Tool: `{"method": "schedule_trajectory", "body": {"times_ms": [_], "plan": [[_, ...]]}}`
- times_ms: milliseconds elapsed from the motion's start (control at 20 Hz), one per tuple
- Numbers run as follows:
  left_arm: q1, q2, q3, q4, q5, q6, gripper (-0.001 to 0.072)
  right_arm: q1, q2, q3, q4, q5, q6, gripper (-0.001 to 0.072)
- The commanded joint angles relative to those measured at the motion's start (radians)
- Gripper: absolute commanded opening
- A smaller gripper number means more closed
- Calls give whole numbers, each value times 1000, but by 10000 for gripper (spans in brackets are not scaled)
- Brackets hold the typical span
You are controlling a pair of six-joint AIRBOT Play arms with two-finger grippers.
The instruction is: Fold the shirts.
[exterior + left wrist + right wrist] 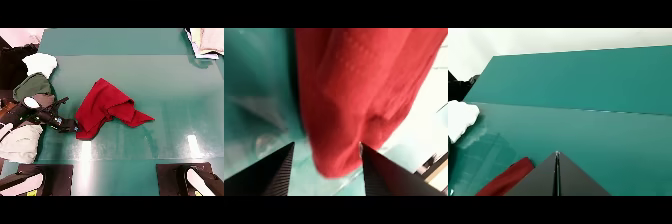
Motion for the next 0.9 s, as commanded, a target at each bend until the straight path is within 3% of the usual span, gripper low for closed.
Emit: {"method": "schedule_trajectory", "body": {"times_ms": [0,200,250,300,600,800,850], "plan": [[0,2,-39,-94,44,48,481,1,-1,0,0,2,0,13],[-92,1,-39,-92,89,55,479,61,-10,-1,-3,8,0,14],[-115,1,-39,-92,100,43,326,91,-19,-1,-3,9,0,13],[-121,1,-39,-92,97,47,21,129,-32,-1,-3,13,0,13],[-121,48,79,116,14,-61,22,402,-169,-78,-13,142,53,13],[-121,120,152,152,-14,-71,23,634,-253,-349,-8,-46,130,14],[-121,128,154,153,-12,-71,23,695,-283,-415,1,-121,143,58]]}}
